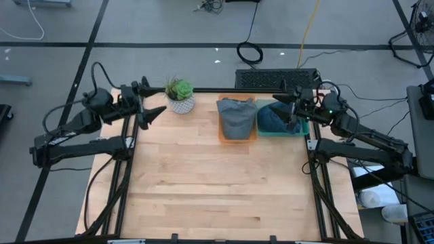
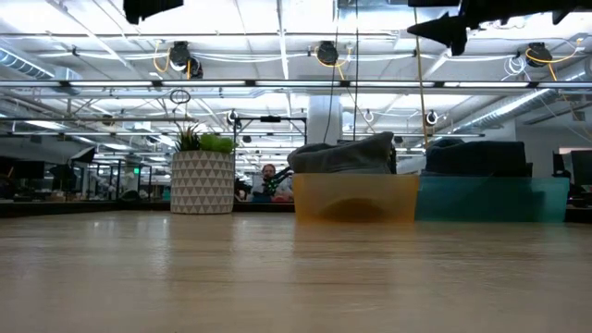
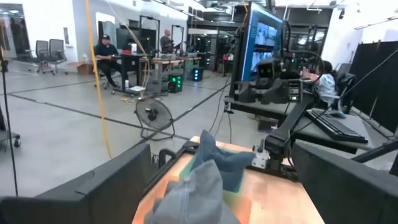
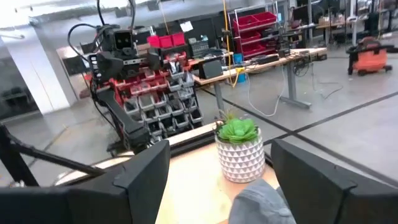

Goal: Pick & Place hat
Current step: Return to Home Position

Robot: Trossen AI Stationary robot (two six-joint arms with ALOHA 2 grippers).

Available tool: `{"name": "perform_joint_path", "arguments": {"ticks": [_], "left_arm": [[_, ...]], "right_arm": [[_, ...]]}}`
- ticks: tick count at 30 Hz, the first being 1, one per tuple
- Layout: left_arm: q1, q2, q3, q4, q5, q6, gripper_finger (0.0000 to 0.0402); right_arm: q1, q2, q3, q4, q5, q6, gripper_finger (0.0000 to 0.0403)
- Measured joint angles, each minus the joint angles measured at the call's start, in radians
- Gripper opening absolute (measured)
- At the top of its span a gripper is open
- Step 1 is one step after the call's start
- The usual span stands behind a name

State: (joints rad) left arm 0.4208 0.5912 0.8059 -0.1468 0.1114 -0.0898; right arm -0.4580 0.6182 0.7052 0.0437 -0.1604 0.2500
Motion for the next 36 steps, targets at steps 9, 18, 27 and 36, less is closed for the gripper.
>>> {"name": "perform_joint_path", "arguments": {"ticks": [9, 18, 27, 36], "left_arm": [[-0.067, -0.186, -0.228, 0.154, -0.039, -0.016, 0.0399], [-0.124, -0.347, -0.409, 0.207, -0.139, -0.052, 0.0399], [-0.156, -0.425, -0.459, 0.220, -0.186, -0.061, 0.0399], [-0.155, -0.430, -0.459, 0.193, -0.196, -0.055, 0.0399]], "right_arm": [[0.000, -0.042, 0.000, -0.092, 0.006, -0.159, 0.0270], [0.000, -0.134, -0.051, -0.124, 0.038, -0.194, 0.0270], [0.027, -0.334, -0.299, 0.094, 0.056, -0.086, 0.0270], [0.037, -0.466, -0.475, 0.197, 0.058, -0.015, 0.0270]]}}
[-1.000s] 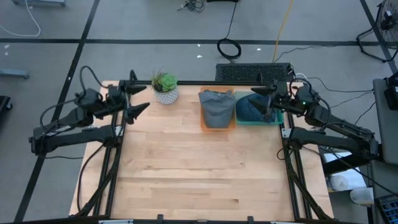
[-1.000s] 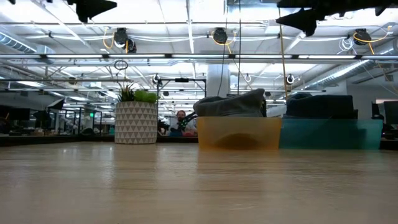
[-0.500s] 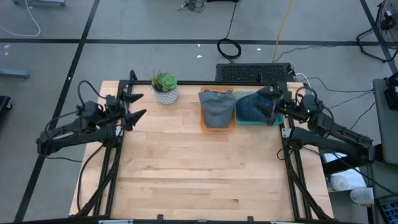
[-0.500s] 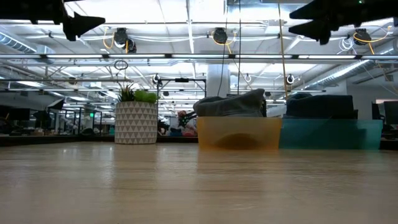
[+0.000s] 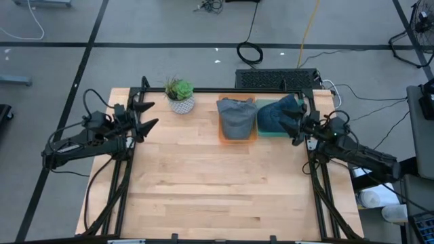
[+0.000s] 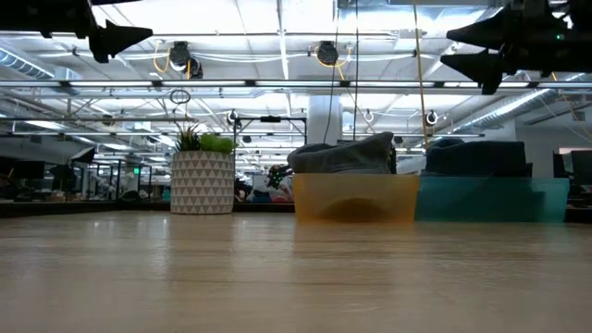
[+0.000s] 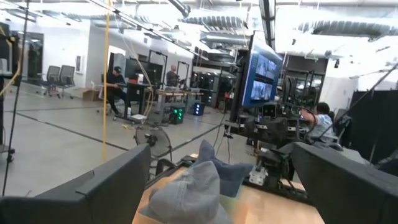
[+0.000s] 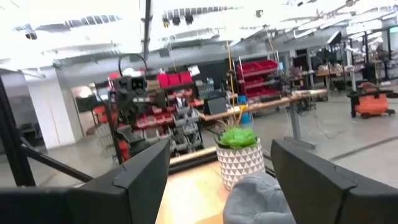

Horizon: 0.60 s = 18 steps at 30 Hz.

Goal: Pick & Place hat
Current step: Return to Home Position

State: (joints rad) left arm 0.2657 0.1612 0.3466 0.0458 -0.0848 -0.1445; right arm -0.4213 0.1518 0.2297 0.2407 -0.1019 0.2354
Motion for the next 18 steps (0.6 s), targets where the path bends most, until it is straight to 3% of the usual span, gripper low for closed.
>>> {"name": "perform_joint_path", "arguments": {"ticks": [10, 18], "left_arm": [[0.000, -0.001, -0.036, -0.019, 0.013, -0.003, 0.0399], [0.000, 0.000, -0.185, 0.145, -0.014, -0.055, 0.0399]], "right_arm": [[0.000, -0.132, -0.170, 0.117, 0.001, 0.078, 0.0270], [-0.001, -0.148, -0.212, 0.113, 0.032, 0.098, 0.0270]]}}
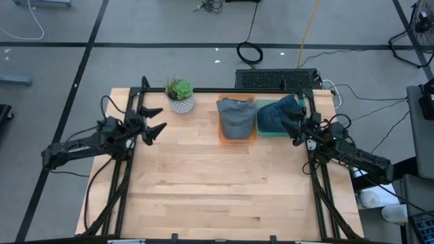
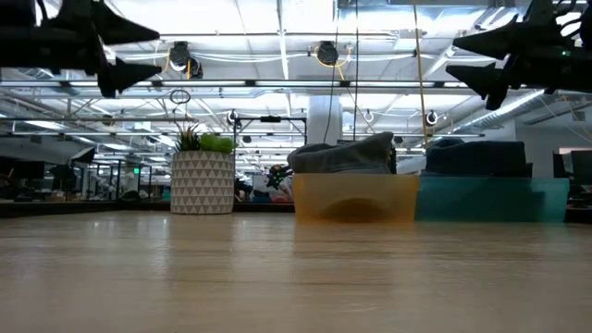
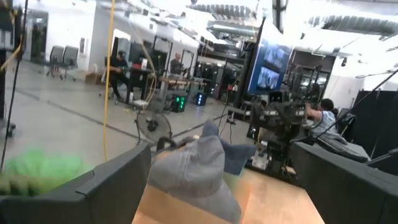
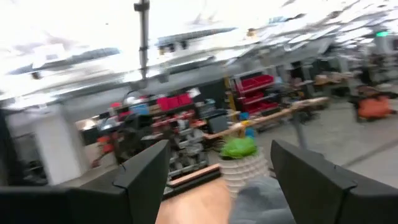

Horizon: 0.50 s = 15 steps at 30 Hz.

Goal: Pick & Place hat
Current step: Return to Home Position

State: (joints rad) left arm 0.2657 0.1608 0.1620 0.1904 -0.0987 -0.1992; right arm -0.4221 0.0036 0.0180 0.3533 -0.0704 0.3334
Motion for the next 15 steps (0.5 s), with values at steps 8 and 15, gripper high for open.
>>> {"name": "perform_joint_path", "arguments": {"ticks": [8, 15], "left_arm": [[0.000, 0.000, -0.152, 0.199, -0.049, -0.064, 0.0399], [0.000, 0.000, -0.150, 0.127, -0.077, -0.069, 0.0399]], "right_arm": [[-0.002, 0.000, -0.002, -0.037, 0.104, -0.008, 0.0270], [-0.002, 0.000, -0.003, -0.173, 0.106, 0.011, 0.0270]]}}
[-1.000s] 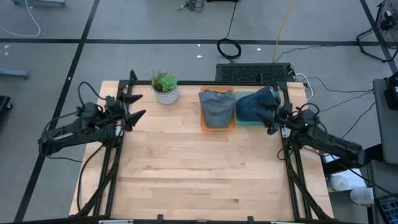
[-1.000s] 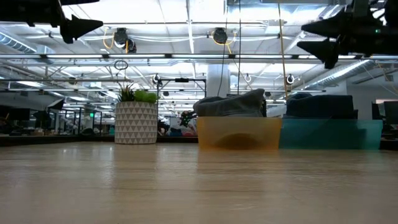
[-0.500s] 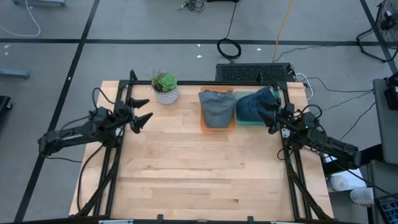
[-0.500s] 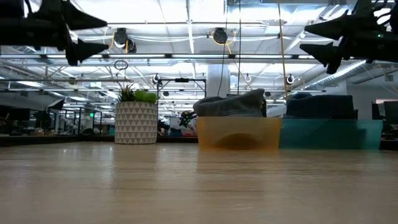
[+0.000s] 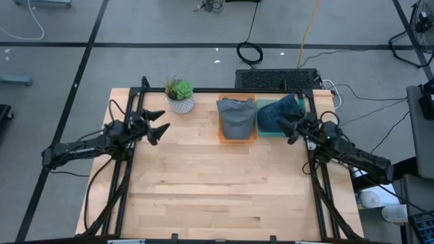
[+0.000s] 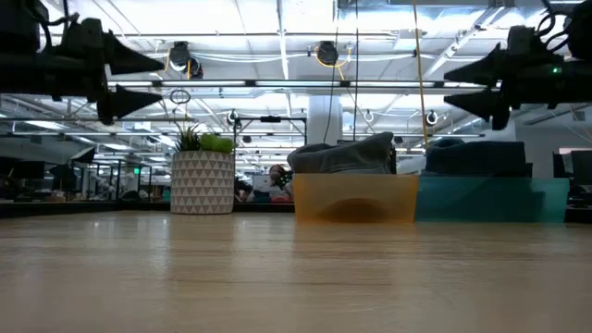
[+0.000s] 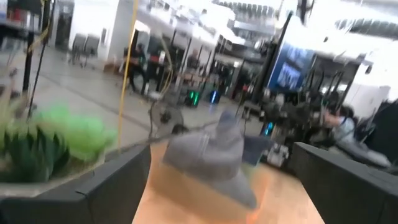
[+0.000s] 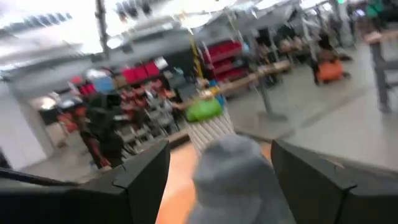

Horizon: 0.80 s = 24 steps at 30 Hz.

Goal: Pick & Place hat
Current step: Return to Home Position

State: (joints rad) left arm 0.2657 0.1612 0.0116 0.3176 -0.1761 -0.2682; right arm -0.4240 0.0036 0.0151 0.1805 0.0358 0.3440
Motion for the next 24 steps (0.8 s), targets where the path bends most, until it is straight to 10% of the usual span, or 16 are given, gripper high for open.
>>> {"name": "perform_joint_path", "arguments": {"ticks": [24], "left_arm": [[0.000, 0.002, 0.002, -0.285, 0.065, -0.107, 0.0399]], "right_arm": [[0.000, 0.006, 0.000, -0.144, 0.041, -0.043, 0.0270]]}}
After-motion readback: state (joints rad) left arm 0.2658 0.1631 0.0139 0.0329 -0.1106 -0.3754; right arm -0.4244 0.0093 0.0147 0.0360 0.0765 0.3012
